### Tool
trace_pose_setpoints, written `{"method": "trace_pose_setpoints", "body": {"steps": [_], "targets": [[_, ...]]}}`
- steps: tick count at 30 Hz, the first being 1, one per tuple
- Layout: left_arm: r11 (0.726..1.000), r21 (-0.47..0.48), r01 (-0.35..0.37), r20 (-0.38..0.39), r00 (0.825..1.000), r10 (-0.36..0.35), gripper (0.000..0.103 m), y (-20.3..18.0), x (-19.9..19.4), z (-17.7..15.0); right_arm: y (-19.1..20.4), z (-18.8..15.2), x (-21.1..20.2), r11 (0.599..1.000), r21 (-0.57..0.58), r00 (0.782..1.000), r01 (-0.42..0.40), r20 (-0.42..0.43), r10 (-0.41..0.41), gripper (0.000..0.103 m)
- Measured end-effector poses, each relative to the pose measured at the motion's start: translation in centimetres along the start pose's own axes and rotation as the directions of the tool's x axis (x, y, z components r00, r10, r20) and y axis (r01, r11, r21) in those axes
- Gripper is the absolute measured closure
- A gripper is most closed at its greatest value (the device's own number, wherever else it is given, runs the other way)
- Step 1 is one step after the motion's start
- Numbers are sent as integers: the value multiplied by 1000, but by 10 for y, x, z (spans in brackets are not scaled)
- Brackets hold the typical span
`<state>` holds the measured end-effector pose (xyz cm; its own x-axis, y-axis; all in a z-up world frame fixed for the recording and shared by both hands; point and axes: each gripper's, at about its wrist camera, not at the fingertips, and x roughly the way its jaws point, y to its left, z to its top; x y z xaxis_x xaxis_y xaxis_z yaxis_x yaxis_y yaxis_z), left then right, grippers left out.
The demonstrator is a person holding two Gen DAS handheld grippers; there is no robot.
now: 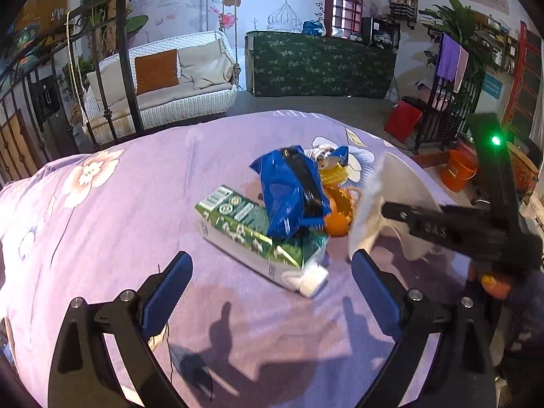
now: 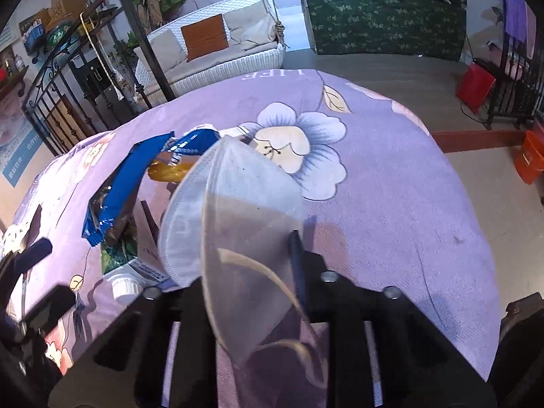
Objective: Collect trash
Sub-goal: 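Grasp the white mask with the right tool while the left tool grasps the blue packet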
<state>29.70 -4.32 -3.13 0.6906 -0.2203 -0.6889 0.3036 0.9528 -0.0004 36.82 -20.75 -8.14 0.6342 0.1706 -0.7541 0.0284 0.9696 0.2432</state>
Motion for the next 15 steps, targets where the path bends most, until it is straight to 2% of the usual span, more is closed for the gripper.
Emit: {"method": "trace_pose_setpoints", "body": {"steps": [1, 4, 8, 10, 12, 13, 15], "targets": [[1000, -1, 1, -5, 1000, -1, 10, -1, 4, 5, -2, -1, -1, 1000, -1, 1000, 4, 7, -4, 93], [1000, -5, -2, -25, 1000, 2, 11, -4, 19, 22, -3, -4, -9, 1000, -10, 999, 16, 38, -15, 98], [1000, 19, -24, -70, 997, 26, 18, -14, 46, 39, -1, -7, -25, 999, -23, 996, 35, 86, -33, 99], [999, 22, -26, -95, 995, 28, 26, -17, 57, 44, 0, -9, -33, 999, -32, 994, 42, 106, -38, 99], [999, 14, -34, -119, 992, 35, 42, -16, 66, 46, -2, -11, -40, 998, -35, 992, 45, 123, -41, 99], [1000, 3, -27, -122, 992, 28, 46, -15, 68, 45, -4, -12, -43, 999, -33, 991, 42, 126, -38, 99], [999, -9, -33, -113, 993, 32, 64, -14, 67, 42, -8, -13, -48, 999, -27, 991, 33, 128, -30, 99]]}}
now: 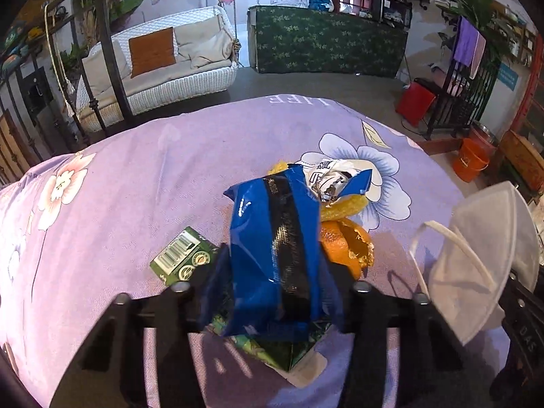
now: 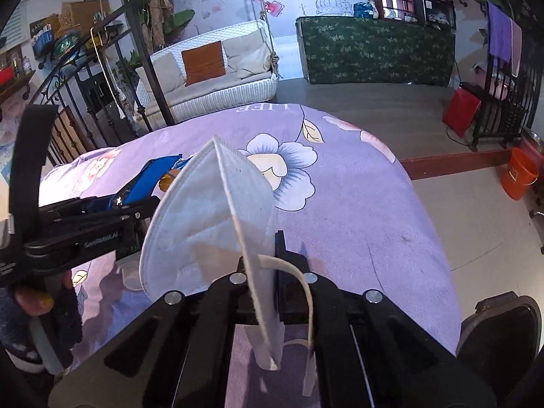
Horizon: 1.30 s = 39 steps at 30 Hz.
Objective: Collect trash
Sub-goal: 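Grasp the white mask with the right tool while the left tool grasps the blue packet, then carry the mask and blue packet over the bin and open both tools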
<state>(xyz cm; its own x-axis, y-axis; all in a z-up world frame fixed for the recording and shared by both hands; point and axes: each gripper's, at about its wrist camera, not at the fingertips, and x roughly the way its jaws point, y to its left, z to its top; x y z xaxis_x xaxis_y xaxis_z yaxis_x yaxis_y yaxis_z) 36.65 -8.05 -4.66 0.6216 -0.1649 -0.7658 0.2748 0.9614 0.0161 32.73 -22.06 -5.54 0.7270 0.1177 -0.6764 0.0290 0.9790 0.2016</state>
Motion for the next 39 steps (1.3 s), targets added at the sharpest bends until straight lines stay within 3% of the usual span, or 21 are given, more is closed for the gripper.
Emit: {"method": "trace_pose_setpoints", "body": {"steps": [8, 15, 30, 39], "targets": [[999, -28, -38, 98, 994, 40, 73, 5, -28, -14, -5, -8, -19, 1000, 10, 1000, -5, 30, 5, 99], [999, -38, -14, 171, 985, 21, 74, 1, -66, -31, -4, -18, -41, 1000, -10, 998, 3, 59, -2, 99], [990, -20, 137, 277, 953, -126, 74, -34, -135, -74, -38, -48, -120, 1000, 21, 989, 23, 145, -26, 99], [973, 59, 225, 276, 933, -232, 74, -75, -151, -93, -85, -76, -161, 987, 105, 981, 117, 144, -132, 99]]}}
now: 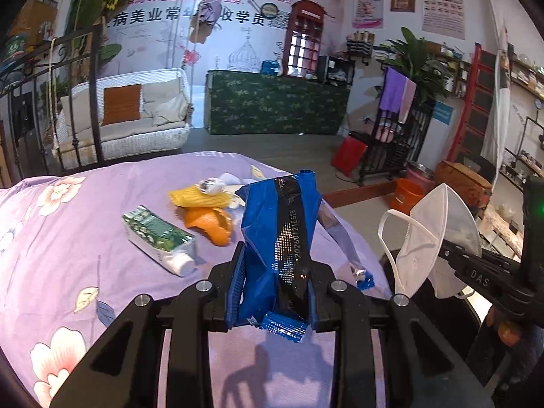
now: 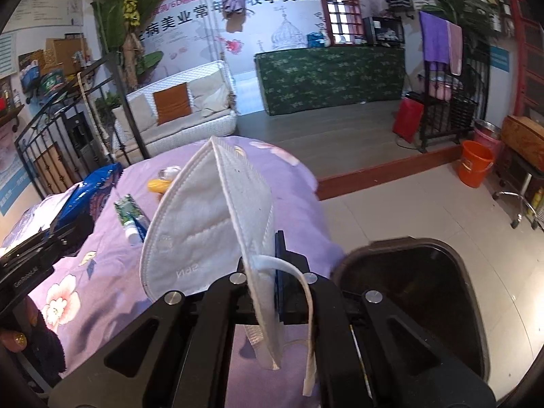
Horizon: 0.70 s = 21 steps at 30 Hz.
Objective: Collect trash
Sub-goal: 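Carry the mask and blue packet over the bin and open both tools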
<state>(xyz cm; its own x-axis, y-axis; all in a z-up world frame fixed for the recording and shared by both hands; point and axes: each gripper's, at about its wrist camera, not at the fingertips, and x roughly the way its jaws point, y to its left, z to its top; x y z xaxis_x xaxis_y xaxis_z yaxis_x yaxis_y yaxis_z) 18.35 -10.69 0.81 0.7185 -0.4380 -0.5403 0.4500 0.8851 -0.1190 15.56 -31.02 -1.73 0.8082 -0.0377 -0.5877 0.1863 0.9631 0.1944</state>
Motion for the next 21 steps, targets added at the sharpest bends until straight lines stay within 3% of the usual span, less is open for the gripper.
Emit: {"method": "trace_pose_setpoints", "body": {"steps": [9, 16, 21], "targets": [[993, 51, 105, -35, 994, -103, 74, -46, 5, -15, -68, -25, -10, 981, 85, 983, 173, -76, -166, 99], [982, 95, 161, -58, 986, -156, 73, -78, 10, -21, -107, -44, 5, 953, 110, 947, 282, -193, -258, 99], [974, 120, 192, -80, 980, -184, 74, -94, 16, -26, -123, -63, 22, 940, 112, 918, 321, -280, -280, 99]]}}
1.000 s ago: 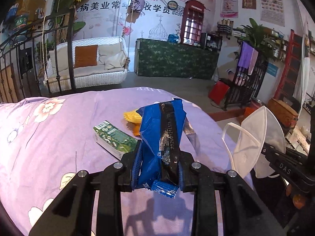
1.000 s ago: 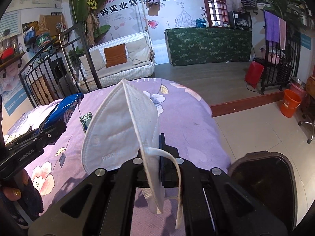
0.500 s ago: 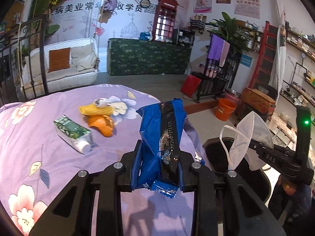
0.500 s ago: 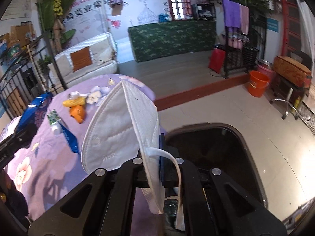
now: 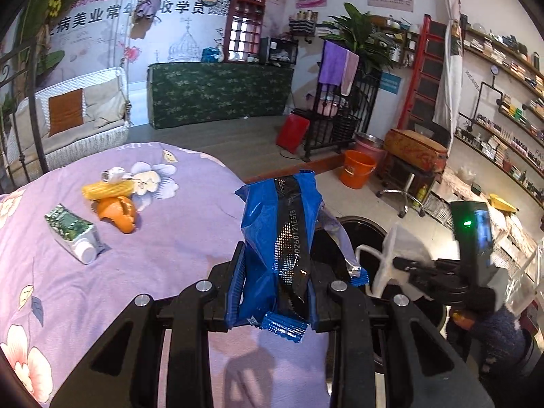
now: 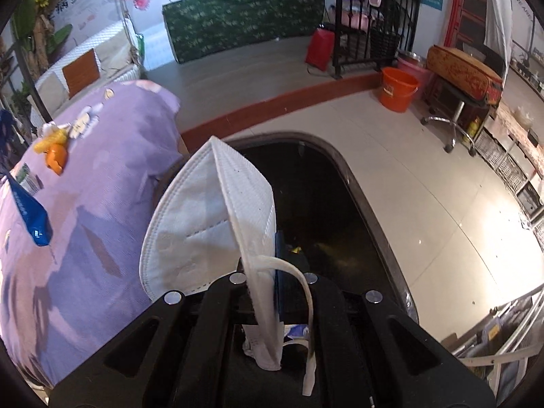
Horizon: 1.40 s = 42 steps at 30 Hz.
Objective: Collect trash
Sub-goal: 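Carry the mask and blue packet over the bin and open both tools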
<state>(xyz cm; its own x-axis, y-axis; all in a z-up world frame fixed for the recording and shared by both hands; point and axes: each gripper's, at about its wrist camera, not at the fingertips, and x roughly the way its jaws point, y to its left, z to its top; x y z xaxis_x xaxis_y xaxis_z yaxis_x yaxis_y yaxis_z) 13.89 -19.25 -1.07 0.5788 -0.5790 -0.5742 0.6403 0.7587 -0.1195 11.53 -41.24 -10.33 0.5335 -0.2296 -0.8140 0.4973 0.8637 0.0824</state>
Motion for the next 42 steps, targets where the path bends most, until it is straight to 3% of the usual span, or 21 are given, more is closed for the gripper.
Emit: {"method": "trace_pose_setpoints", "body": {"steps": [5, 6, 8, 9, 10, 19, 27, 38, 40, 42], "targets": [[999, 27, 27, -28, 999, -27, 74, -16, 9, -5, -4, -17, 27, 998, -25, 994, 56, -97, -58, 97], [999, 31, 31, -34, 999, -30, 74, -18, 11, -6, -5, -19, 32, 998, -25, 991, 64, -112, -67, 92], [998, 38, 48, -52, 998, -46, 73, -23, 17, -8, -10, -24, 41, 995, -19, 985, 94, -147, -96, 68], [998, 41, 51, -57, 997, -49, 74, -25, 18, -8, -13, -26, 42, 994, -12, 983, 105, -148, -105, 47], [997, 48, 55, -62, 997, -52, 74, -28, 20, -10, -16, -28, 40, 992, -5, 983, 123, -136, -122, 38], [987, 106, 122, -121, 987, -109, 73, -62, 44, -21, -38, -21, 7, 984, 84, 988, 157, -29, -155, 36], [972, 134, 194, -208, 964, -163, 73, -93, 78, -31, -77, -12, -38, 952, 224, 966, 210, 104, -238, 31], [953, 176, 245, -337, 925, -176, 71, -129, 124, -50, -99, -14, -52, 931, 288, 955, 224, 125, -269, 30], [950, 189, 247, -359, 918, -167, 69, -134, 130, -54, -100, -13, -52, 930, 292, 955, 223, 125, -269, 30], [945, 206, 252, -380, 911, -160, 59, -137, 136, -56, -102, -13, -51, 930, 295, 956, 221, 124, -267, 30]]}}
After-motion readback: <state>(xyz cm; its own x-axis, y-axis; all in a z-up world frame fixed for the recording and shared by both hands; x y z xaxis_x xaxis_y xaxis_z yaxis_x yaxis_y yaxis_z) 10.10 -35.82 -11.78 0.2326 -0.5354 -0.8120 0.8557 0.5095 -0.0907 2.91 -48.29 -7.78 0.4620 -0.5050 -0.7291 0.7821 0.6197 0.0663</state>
